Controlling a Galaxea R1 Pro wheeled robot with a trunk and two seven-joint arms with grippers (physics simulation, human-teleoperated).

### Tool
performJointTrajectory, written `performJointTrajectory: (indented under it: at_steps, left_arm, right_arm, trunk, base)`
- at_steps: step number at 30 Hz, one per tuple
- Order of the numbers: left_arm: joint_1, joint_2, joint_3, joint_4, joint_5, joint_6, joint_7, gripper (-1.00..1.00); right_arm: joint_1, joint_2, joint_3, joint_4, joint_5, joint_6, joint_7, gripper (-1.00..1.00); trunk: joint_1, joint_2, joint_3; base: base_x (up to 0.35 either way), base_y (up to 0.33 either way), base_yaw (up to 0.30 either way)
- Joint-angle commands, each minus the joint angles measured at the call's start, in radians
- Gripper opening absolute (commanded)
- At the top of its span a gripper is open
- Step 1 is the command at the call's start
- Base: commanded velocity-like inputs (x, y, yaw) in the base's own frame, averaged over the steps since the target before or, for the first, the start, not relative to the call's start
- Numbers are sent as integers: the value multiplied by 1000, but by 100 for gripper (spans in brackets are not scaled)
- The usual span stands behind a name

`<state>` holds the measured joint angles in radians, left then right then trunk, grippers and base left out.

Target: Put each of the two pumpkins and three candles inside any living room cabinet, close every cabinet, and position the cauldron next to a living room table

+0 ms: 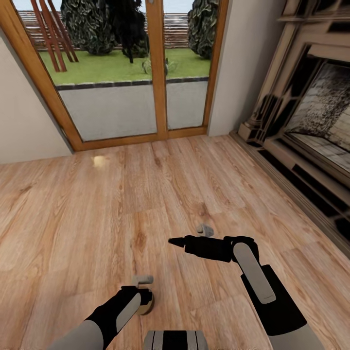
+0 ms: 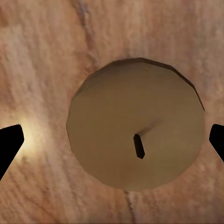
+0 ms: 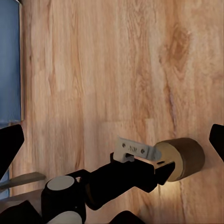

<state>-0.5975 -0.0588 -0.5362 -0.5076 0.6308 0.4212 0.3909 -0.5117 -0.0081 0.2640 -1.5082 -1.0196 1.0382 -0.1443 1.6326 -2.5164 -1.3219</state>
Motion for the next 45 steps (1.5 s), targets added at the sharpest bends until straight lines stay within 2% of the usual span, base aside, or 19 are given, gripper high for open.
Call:
performJointTrajectory:
  at_steps: [1,7,12,36,45]
  left_arm:
    - [-1,1,-8,-2,10,1,9,100]
    - [-1,1,-7,-2,10,1,9,100]
    - [-1,1,-7,-3,11,1,9,100]
    - [-1,1,-7,-6,13,1,5,100]
    - [-1,2,-19,-6,11,1,-48,100]
  right_arm:
    - [-1,-1,1,0,-11,1,-9,100]
    - [-1,-3,2,2,-10,0,-8,100]
    - [-1,-3,3,2,-10,1,-8,100]
    - [-1,-3,3,2,-10,1,-8,100]
    - [-1,-3,3,3,-10,1,-8,100]
  trunk:
    - [0,-1,-5]
    - [1,-1,-9]
    - [3,-2,-28]
    - [3,-2,-28]
    - [3,-2,-28]
  base:
    - [0,0,0]
    - [0,0,0]
    - [0,0,0]
    - [0,0,0]
    - [0,0,0]
